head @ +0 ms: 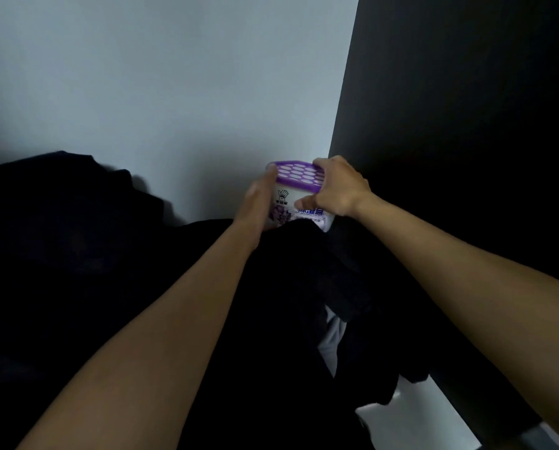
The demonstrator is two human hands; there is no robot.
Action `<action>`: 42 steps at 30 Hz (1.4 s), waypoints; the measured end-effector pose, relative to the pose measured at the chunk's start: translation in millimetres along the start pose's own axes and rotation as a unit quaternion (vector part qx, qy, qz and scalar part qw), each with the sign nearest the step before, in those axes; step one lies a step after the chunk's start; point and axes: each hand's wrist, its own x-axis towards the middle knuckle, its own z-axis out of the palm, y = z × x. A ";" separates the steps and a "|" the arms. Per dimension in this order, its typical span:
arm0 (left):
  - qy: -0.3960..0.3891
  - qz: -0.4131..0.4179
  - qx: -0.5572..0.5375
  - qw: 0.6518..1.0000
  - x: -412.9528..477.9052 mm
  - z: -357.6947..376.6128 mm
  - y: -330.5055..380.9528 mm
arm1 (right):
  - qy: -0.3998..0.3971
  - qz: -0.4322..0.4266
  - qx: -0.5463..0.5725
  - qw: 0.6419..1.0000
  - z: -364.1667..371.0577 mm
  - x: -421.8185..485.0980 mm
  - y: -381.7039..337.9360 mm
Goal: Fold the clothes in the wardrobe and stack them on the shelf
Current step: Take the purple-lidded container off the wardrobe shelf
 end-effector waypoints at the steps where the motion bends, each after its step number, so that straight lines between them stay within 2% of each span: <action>1: -0.006 0.001 -0.004 1.000 -10.5 -1.0 9.9 | 0.008 -0.018 0.007 1.000 -10.4 -6.0 -6.9; 7: 0.005 0.013 -0.041 0.999 -80.2 -18.6 70.5 | 0.033 -0.118 0.075 0.990 -64.5 -42.6 -39.4; 12: 0.080 -0.005 -0.043 0.996 -148.3 -19.9 89.9 | 0.092 -0.138 0.136 0.977 -76.6 -98.4 -45.7; 14: 0.117 -0.014 -0.045 0.992 -180.1 -17.6 87.4 | 0.085 -0.133 0.214 0.964 -72.2 -126.9 -47.1; 18: 0.208 -0.003 -0.068 0.976 -244.9 -15.9 67.8 | -0.021 -0.103 0.422 0.901 -64.7 -187.8 -41.8; 22: 0.286 0.031 -0.078 0.955 -314.1 -20.8 43.5 | -0.196 -0.080 0.503 0.838 -57.5 -240.1 -41.5; 25: 0.328 0.064 -0.084 0.939 -372.1 -18.6 21.4 | -0.312 -0.043 0.565 0.763 -50.6 -275.5 -46.0; 28: 0.371 0.075 -0.093 0.921 -431.4 -16.4 0.7 | -0.392 -0.022 0.603 0.694 -41.8 -315.1 -54.7; 33: 0.454 0.071 -0.065 0.886 -540.5 -21.9 -25.7 | -0.460 -0.015 0.613 0.642 -21.2 -394.8 -89.4; 37: 0.510 0.075 -0.031 0.856 -631.7 -32.4 -46.5 | -0.508 -0.032 0.602 0.615 -4.3 -466.2 -124.6; 42: 0.573 0.071 -0.055 0.815 -740.5 -53.1 -65.9 | -0.580 -0.083 0.567 0.580 8.5 -556.3 -179.0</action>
